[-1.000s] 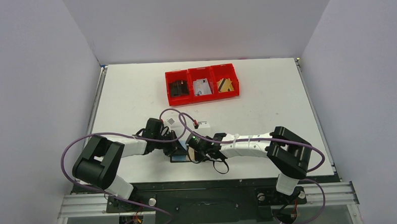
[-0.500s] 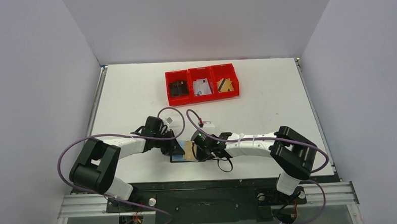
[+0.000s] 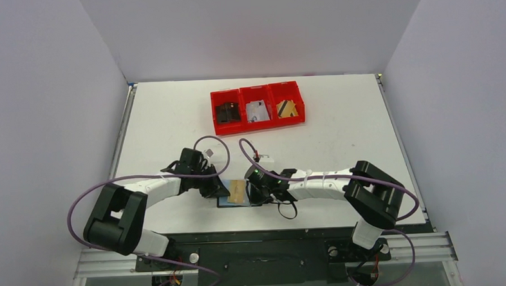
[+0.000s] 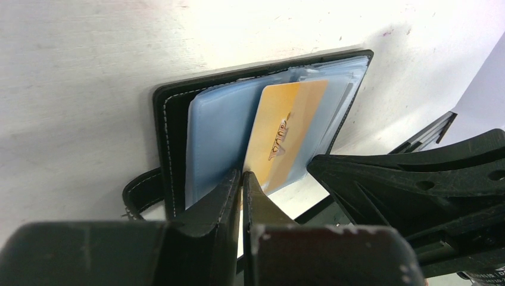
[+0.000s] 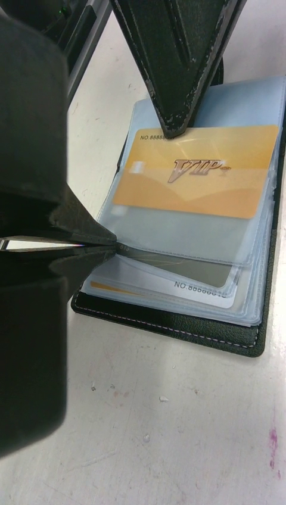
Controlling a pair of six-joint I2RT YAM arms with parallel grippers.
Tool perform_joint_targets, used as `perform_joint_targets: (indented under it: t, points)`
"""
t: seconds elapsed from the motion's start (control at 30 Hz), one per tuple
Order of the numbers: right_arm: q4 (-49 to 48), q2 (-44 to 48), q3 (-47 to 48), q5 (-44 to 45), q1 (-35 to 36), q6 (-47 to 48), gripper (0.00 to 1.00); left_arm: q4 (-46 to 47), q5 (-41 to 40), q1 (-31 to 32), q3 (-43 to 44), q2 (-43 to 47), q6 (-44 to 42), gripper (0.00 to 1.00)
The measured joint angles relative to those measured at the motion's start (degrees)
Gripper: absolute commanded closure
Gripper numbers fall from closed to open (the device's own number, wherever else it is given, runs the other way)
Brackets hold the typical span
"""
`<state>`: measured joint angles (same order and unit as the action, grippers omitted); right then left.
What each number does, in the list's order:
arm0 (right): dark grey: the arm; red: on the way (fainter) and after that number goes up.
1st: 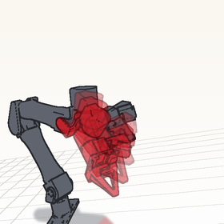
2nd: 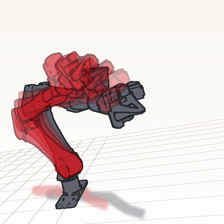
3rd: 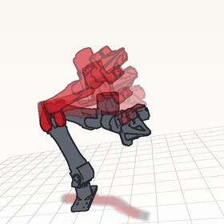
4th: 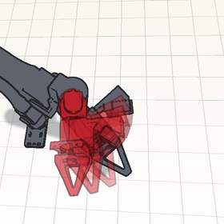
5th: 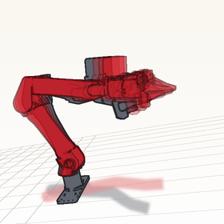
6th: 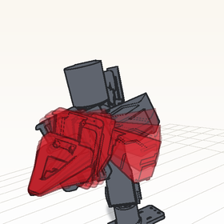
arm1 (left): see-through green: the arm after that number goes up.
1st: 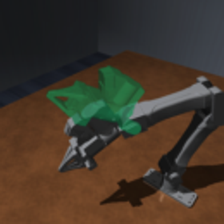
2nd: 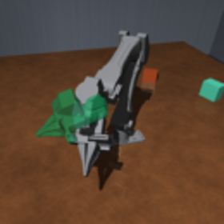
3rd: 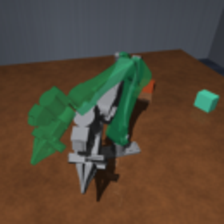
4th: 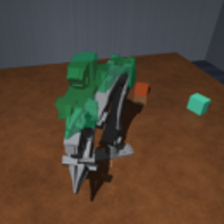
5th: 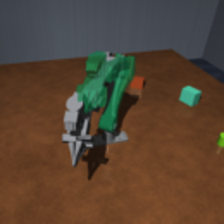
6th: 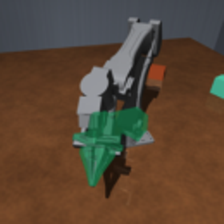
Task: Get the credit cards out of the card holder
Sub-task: Remove the credit card from the card holder.
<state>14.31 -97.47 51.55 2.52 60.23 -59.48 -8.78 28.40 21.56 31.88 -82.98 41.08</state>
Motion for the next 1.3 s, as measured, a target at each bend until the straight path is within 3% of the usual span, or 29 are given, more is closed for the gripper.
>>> perform_joint_targets:
  t: [0.47,0.93,1.07,1.3]
  points:
    - [-1.88,2.03,-1.44,-0.48,-1.01,-1.01,1.0,-6.38,-2.75,-0.96,2.01,4.42,-1.4,1.0]
    - [2.08,8.46,-2.97,2.4,-4.28,1.03,0.45,-9.25,-2.75,-2.56,5.55,5.18,-2.73,1.0]
    - [1.2,11.91,-3.67,3.21,-4.31,1.18,0.39,-9.35,-2.75,-2.69,5.86,5.2,-2.8,1.0]
    - [-0.33,14.27,-3.87,4.13,-5.2,1.42,0.38,-9.7,-2.78,-3.19,5.88,5.29,-2.78,1.0]
